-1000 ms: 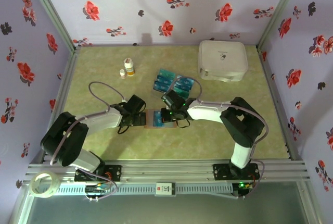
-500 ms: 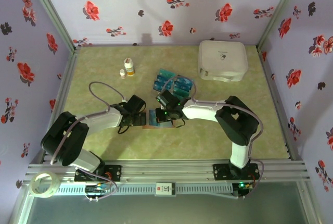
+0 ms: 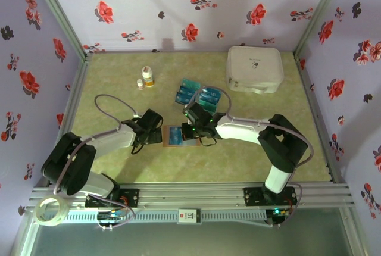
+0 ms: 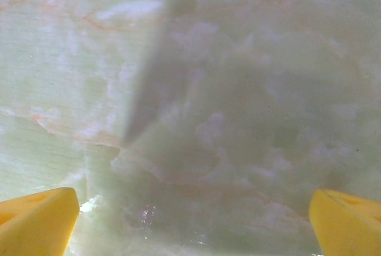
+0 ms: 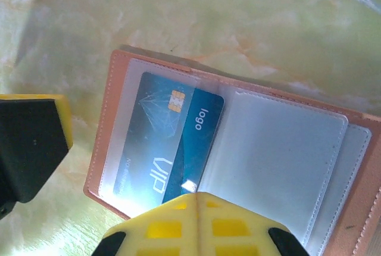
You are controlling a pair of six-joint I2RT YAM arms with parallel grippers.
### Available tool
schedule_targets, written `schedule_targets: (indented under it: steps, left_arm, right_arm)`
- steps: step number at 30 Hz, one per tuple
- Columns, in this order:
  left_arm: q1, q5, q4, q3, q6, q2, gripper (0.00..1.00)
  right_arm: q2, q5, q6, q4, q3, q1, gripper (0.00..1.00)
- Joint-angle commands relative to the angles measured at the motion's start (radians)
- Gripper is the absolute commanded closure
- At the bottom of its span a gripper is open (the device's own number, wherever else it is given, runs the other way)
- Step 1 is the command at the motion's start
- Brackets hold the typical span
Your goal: Put the credit cards into the card holder
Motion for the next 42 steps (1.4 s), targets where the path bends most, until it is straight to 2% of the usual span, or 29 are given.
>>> schedule_targets:
  steps: [1,20,42]
  left_arm:
    - [0.007,-0.021,-0.012,0.011,-0.004,0.012,0.00]
    - [0.007,0.033,0.004,0.065,0.073,0.117,0.00]
    - [0.006,0.065,0.035,0.055,0.075,0.157,0.00]
  right_arm:
    - [0.024,-0.008,0.028,0.049,-0.013,-0.001,0.95]
    - [0.115,-0.052,0.042,0.083,0.036,0.004,0.95]
    - [0.191,-0.084,0.044,0.072,0.116,0.034,0.96]
